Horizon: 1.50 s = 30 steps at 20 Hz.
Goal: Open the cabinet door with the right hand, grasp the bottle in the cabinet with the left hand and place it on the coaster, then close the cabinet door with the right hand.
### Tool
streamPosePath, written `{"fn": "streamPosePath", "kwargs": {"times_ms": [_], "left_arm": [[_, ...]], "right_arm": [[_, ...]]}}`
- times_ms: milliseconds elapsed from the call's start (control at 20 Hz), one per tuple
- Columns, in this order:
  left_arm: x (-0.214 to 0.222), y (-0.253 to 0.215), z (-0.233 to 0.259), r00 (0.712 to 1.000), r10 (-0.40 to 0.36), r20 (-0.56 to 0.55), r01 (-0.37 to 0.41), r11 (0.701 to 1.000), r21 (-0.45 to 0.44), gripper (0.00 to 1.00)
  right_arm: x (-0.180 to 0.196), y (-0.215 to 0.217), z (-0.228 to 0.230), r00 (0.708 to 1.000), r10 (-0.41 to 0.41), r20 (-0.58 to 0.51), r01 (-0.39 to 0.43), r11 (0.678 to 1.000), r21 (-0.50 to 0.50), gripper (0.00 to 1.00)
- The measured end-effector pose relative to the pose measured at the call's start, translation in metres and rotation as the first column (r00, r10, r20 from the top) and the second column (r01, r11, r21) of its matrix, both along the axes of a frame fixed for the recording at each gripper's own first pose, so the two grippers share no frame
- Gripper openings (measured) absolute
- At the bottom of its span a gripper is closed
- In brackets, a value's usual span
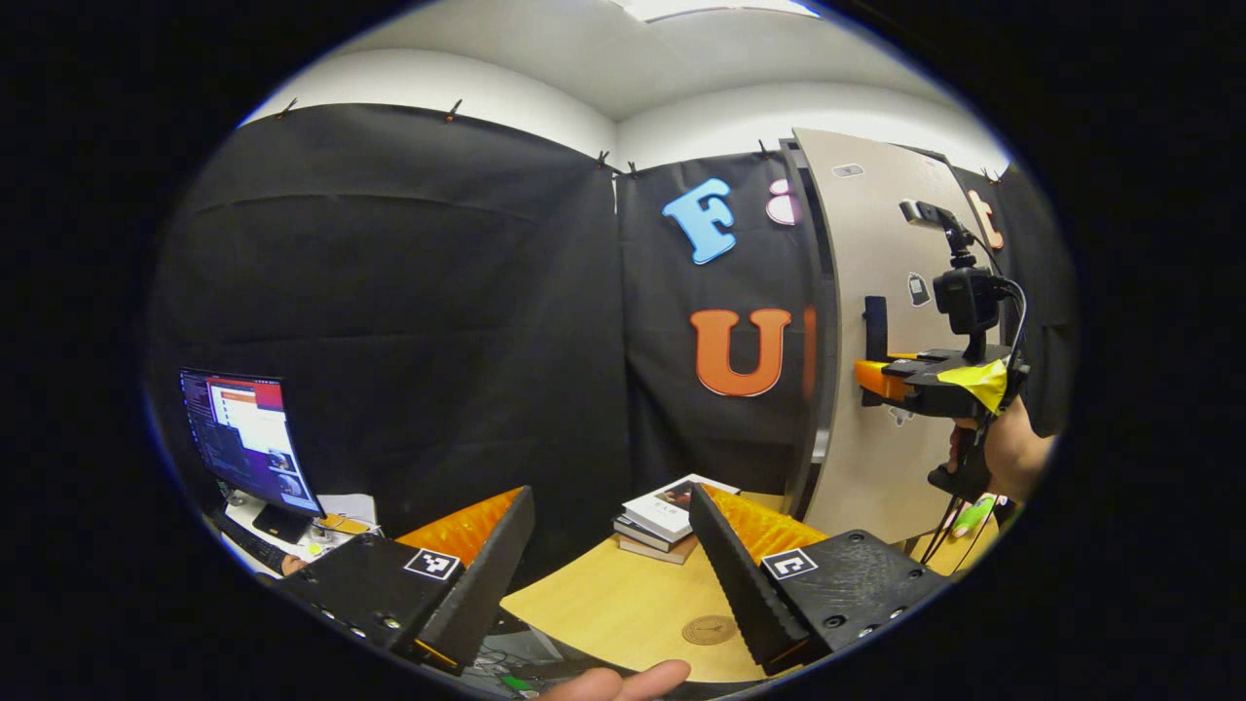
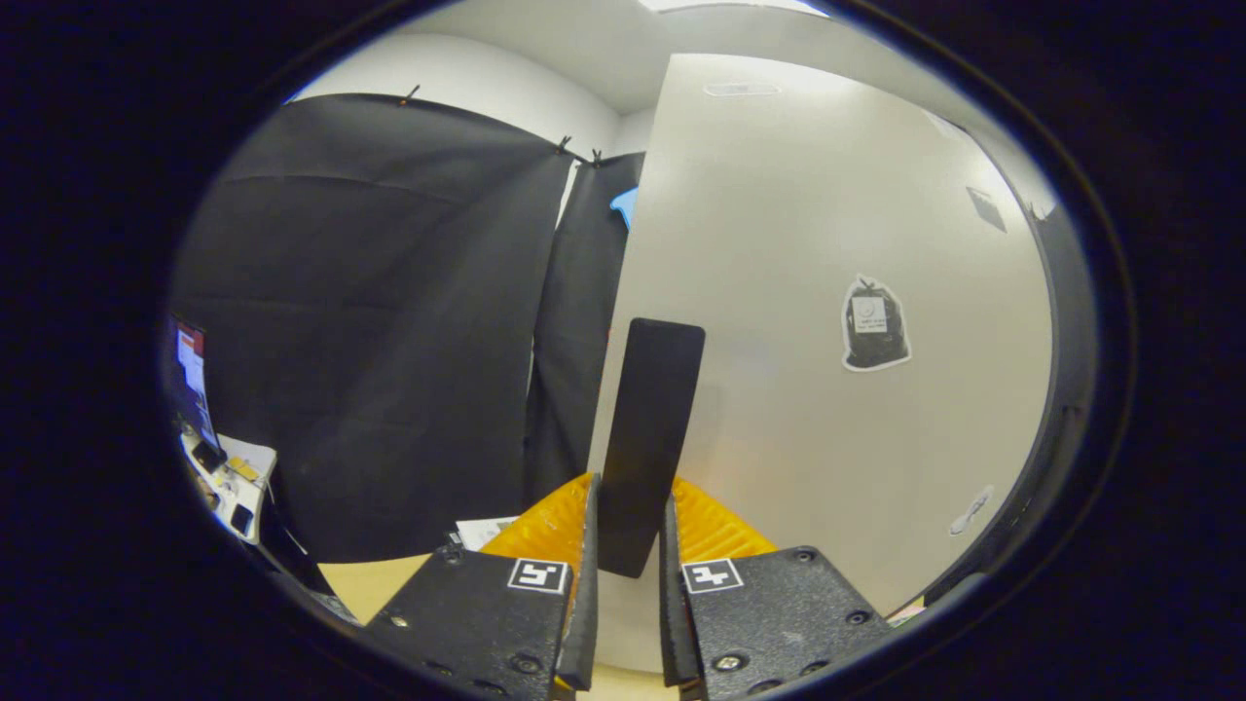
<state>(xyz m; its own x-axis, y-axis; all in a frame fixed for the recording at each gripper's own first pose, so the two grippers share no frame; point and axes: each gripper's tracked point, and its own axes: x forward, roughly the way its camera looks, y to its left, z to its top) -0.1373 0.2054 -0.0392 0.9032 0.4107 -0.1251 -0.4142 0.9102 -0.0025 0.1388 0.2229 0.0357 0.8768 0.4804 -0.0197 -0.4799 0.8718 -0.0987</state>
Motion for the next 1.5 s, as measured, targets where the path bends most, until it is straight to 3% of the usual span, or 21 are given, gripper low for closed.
{"fn": "streamPosePath", "kwargs": {"times_ms": [300, 450, 750, 1500], "left_arm": [[0.031, -0.035, -0.005, 0.991, -0.136, 0.001, 0.136, 0.99, -0.031, 0.96], [0.046, -0.05, 0.002, 0.983, -0.185, 0.005, 0.184, 0.982, 0.037, 0.97], [0.08, -0.099, 0.003, 0.946, -0.324, 0.029, 0.322, 0.945, 0.058, 0.96], [0.162, -0.129, 0.016, 0.899, -0.435, 0.045, 0.43, 0.898, 0.093, 0.96]], "right_arm": [[-0.029, -0.01, 0.003, 0.999, 0.043, -0.026, -0.042, 0.998, 0.043, 0.3], [-0.047, -0.017, 0.004, 0.992, 0.119, -0.034, -0.116, 0.99, 0.085, 0.3], [-0.065, -0.024, 0.005, 0.981, 0.195, -0.025, -0.192, 0.979, 0.069, 0.29], [-0.095, -0.051, 0.003, 0.956, 0.28, -0.082, -0.279, 0.96, 0.021, 0.3]]}}
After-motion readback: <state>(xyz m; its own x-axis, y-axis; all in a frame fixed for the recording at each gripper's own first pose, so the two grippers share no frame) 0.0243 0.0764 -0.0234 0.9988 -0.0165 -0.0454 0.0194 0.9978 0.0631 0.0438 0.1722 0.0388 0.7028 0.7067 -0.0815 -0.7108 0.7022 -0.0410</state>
